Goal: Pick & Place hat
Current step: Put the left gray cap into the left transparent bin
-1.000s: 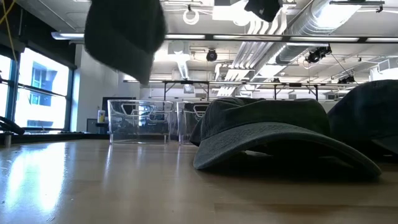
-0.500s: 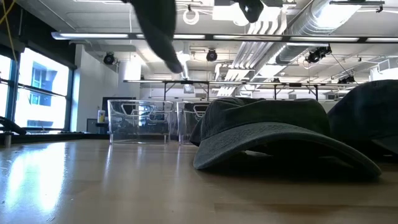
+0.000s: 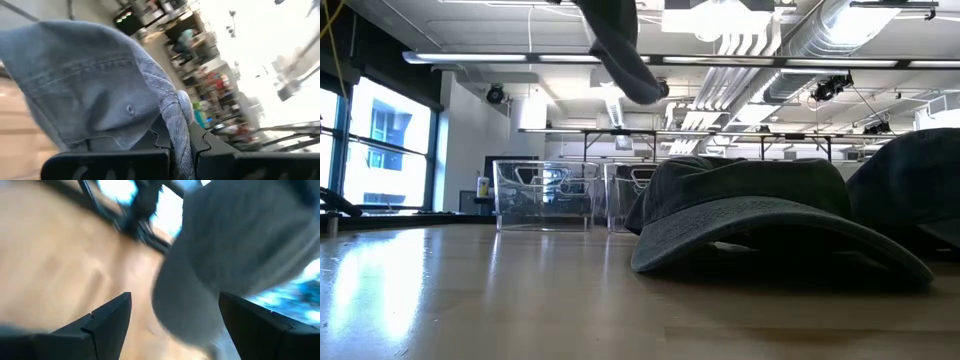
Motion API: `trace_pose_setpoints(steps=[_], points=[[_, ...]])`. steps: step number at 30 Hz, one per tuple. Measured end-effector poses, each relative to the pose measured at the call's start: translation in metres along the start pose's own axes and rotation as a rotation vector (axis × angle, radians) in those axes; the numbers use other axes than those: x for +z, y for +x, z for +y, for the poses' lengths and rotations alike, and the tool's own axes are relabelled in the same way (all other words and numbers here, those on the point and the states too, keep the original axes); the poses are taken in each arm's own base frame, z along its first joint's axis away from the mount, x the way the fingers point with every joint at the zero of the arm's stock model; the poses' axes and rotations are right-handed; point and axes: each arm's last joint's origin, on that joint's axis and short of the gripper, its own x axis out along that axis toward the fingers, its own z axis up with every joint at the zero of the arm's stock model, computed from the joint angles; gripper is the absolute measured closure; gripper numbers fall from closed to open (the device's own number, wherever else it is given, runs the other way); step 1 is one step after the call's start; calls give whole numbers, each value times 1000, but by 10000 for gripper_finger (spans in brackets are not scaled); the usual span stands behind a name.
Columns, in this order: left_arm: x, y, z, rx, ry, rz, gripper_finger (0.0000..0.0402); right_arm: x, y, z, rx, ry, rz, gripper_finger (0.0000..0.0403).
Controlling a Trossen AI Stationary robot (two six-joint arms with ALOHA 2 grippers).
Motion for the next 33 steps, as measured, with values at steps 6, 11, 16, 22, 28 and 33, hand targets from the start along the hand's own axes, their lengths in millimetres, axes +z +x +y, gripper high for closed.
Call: trace_pose_setpoints(steps=[6,11,16,22,28,33], points=[[10,-7,-7,-55,-52,12,401,-6,9,5,-125,-189,154,106],[12,-7,-12,-103,-95,5,401,-9,30,13,-203,-280,229,107],[17,-11,-15,-138,-117,23,401,-7,55,21,-332,-237,235,107],[21,-15,-17,-149,-123,19,401,1,66,20,-465,-145,183,107],[25,-18,-18,-159,-128,22,401,2,70,17,-507,-108,153,129],[27,-19,-19,-165,-128,23,401,3,69,18,-528,-173,190,164]])
